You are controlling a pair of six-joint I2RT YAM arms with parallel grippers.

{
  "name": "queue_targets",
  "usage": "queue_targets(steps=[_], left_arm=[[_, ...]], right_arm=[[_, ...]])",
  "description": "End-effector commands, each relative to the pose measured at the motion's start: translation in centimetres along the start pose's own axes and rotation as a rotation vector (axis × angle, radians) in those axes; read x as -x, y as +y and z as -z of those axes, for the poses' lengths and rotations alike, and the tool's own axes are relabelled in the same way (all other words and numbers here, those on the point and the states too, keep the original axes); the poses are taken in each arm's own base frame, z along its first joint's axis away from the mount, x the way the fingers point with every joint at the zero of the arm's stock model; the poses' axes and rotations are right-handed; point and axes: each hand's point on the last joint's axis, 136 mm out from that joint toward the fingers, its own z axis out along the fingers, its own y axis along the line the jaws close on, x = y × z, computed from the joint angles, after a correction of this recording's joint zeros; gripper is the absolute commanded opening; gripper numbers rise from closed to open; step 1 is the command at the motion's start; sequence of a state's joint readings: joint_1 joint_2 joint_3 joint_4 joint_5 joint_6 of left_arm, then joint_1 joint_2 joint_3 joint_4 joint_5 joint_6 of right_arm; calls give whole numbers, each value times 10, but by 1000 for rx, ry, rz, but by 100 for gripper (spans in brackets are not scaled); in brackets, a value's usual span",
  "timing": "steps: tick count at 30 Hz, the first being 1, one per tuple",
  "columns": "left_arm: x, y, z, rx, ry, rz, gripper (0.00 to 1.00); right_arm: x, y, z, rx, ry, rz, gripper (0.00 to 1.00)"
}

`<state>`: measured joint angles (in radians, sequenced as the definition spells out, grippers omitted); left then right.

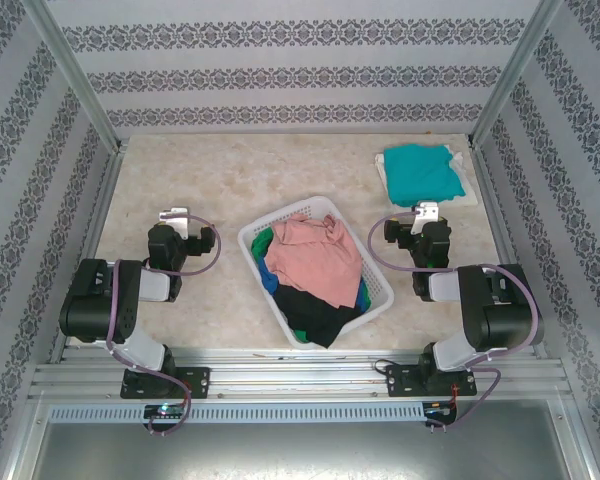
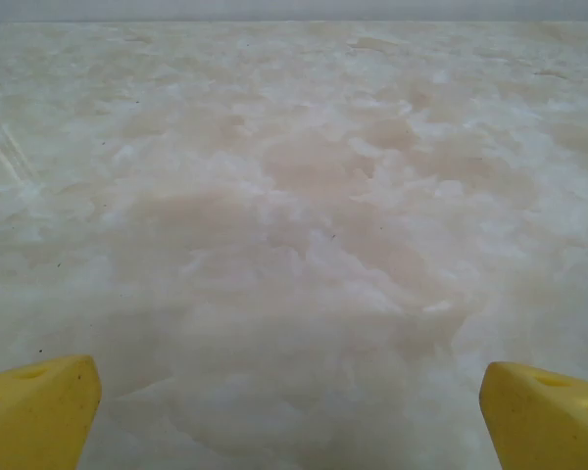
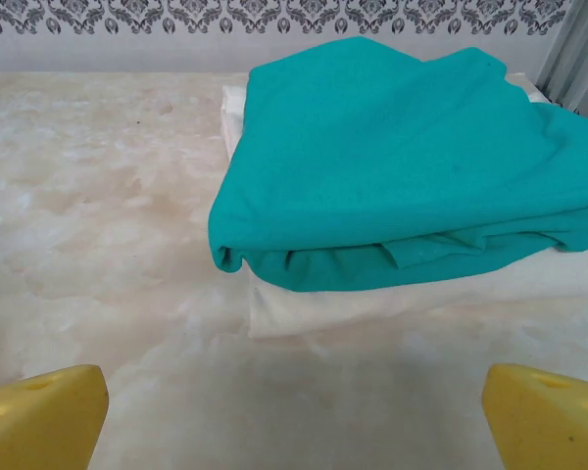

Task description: Fold and stack the t-shirts

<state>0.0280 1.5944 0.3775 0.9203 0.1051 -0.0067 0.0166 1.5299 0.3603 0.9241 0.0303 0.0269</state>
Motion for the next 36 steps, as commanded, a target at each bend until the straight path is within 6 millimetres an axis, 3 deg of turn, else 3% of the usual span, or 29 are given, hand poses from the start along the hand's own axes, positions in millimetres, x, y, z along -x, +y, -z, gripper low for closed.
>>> queue_targets(steps=[1, 33, 36], left_arm=[[11, -1, -1, -17, -28, -8, 100], [11, -1, -1, -14, -28, -7, 100], [20, 9, 1, 48, -22, 7, 100]], right_arm=[[12, 4, -2, 27, -30, -1, 98], [12, 4, -2, 27, -31, -1, 98], [25, -5, 2, -28, -43, -19, 98]])
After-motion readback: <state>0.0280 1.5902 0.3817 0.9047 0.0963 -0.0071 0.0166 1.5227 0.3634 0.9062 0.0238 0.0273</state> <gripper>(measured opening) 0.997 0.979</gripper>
